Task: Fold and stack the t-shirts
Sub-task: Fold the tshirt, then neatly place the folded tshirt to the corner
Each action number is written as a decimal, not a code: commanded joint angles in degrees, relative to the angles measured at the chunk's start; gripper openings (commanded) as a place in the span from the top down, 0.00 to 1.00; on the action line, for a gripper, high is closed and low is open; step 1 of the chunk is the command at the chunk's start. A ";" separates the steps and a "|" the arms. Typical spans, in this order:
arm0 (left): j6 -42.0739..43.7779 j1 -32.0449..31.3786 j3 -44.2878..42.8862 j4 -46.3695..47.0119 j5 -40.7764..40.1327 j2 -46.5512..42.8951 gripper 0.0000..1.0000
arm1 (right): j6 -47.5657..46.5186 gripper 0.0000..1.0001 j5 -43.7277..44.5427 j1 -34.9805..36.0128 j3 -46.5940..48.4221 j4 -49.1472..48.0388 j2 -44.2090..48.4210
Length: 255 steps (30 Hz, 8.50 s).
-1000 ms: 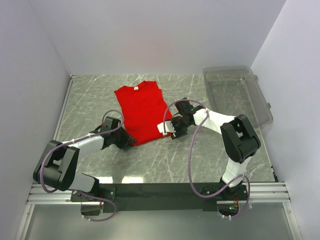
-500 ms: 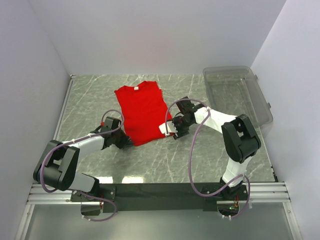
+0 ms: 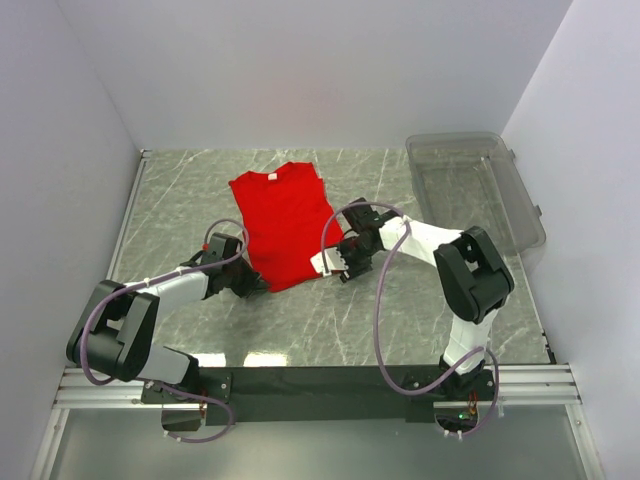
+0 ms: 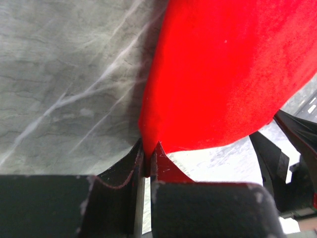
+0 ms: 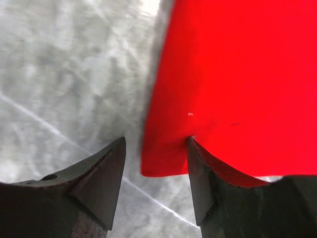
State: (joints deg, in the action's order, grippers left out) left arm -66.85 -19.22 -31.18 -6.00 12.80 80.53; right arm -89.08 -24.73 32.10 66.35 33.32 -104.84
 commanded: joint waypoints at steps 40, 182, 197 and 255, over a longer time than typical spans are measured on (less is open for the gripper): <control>1.28 -0.11 0.86 -27.66 17.79 -44.23 0.99 | 20.26 1.00 -20.09 -0.37 -6.67 17.05 36.81; 24.23 7.71 -34.64 13.12 17.70 22.73 0.40 | 88.28 1.00 -0.76 -12.32 38.07 -3.88 -23.48; 24.49 7.97 -42.56 4.16 7.25 36.19 0.41 | 92.51 1.00 3.02 -14.17 41.23 0.60 -28.23; 31.96 7.18 -20.67 -0.76 10.32 21.95 0.99 | 65.52 0.57 -15.70 -18.03 1.15 -2.91 16.33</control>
State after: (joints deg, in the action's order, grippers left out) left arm -36.34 -11.51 -51.11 -3.81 23.79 100.92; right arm -24.05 -39.38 14.83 67.92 32.12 -90.87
